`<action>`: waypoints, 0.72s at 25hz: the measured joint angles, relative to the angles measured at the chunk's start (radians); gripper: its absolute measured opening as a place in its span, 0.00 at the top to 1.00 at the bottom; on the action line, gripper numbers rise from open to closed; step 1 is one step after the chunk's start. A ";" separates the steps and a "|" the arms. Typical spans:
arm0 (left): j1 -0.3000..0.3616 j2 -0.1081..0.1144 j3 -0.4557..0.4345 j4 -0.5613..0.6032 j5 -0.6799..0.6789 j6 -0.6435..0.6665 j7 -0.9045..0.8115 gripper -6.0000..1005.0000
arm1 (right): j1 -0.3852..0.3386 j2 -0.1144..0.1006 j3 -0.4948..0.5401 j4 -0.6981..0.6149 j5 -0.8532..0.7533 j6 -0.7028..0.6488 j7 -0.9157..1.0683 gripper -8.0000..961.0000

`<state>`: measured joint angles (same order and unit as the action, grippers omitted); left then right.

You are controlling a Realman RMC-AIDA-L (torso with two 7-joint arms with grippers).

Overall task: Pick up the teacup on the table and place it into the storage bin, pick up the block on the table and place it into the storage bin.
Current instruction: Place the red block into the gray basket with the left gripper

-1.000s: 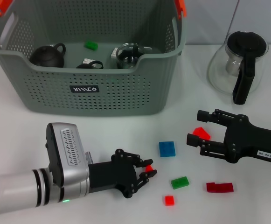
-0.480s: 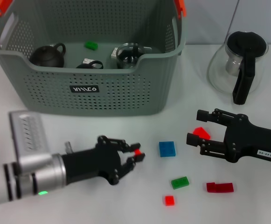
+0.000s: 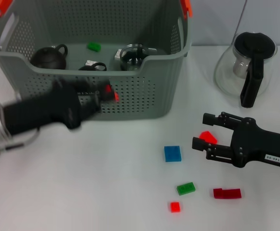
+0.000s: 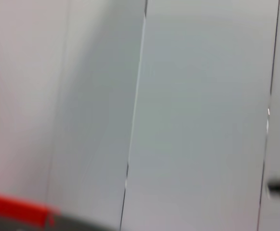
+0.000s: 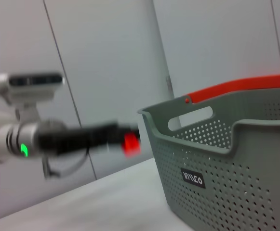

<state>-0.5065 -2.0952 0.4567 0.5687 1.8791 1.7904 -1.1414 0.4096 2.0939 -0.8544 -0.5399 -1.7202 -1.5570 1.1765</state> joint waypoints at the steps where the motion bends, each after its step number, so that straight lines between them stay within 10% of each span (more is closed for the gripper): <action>1: -0.017 0.008 -0.009 0.028 -0.018 0.016 -0.061 0.81 | 0.000 0.000 0.000 0.000 0.000 0.000 0.000 0.15; 9: -0.164 0.052 0.013 0.295 -0.071 -0.063 -0.522 0.81 | 0.002 0.001 0.000 0.000 -0.001 -0.004 0.000 0.15; 18: -0.261 0.084 0.323 0.364 0.241 -0.552 -0.833 0.75 | 0.010 0.002 0.000 0.009 -0.002 0.002 -0.001 0.15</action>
<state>-0.7672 -2.0108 0.7799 0.9331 2.1197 1.2384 -1.9748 0.4195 2.0954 -0.8544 -0.5309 -1.7223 -1.5554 1.1756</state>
